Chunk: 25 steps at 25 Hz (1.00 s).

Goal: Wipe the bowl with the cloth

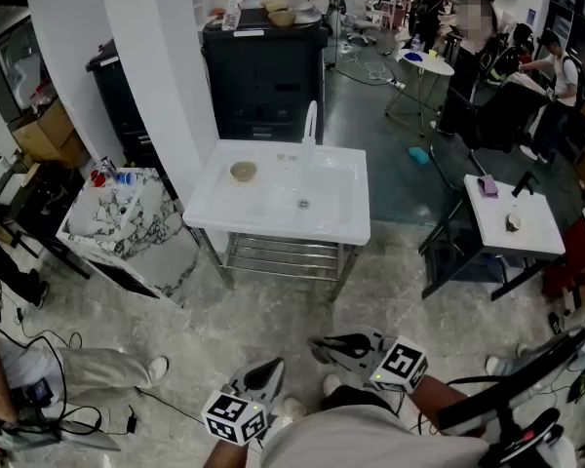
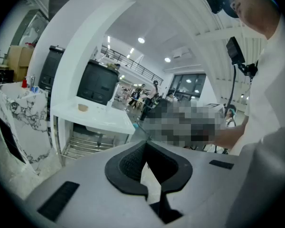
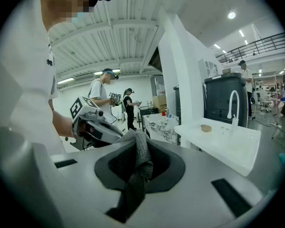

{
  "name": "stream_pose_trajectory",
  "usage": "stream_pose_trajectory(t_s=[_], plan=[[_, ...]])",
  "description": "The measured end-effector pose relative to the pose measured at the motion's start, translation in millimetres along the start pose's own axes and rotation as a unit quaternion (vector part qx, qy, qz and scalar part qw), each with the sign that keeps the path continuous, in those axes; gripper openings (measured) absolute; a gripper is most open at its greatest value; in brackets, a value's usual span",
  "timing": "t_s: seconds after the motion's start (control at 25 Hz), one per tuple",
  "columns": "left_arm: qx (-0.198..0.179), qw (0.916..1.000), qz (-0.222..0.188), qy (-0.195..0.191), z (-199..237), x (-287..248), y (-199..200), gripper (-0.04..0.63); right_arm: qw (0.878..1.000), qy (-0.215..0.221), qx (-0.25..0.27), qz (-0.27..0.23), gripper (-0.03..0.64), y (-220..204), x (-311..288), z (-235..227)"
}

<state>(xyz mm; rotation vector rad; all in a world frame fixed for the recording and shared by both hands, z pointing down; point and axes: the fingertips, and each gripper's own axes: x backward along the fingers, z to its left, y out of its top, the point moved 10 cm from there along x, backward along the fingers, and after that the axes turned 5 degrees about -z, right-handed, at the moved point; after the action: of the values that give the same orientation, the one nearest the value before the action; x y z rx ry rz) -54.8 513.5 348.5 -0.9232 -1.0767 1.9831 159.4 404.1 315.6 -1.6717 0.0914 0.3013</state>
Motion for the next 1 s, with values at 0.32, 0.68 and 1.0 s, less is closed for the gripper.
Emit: stream_pose_trajectory(t_s=[0.32,0.68,1.0], plan=[[-0.02,0.9998,-0.004,0.0,45,-7,14,0.011,1.0,-0.004,0.003,-0.009,0.032,1,-41,-17],[-0.007,0.9998,0.012,0.016,90,-60,50,0.011,1.0,0.018,-0.007,-0.013,0.034,19,-80,-101],[-0.024,0.9982,0.028,0.048,137,-157,111,0.012,0.998,0.044,-0.001,-0.034,0.034,46,-100,-226]])
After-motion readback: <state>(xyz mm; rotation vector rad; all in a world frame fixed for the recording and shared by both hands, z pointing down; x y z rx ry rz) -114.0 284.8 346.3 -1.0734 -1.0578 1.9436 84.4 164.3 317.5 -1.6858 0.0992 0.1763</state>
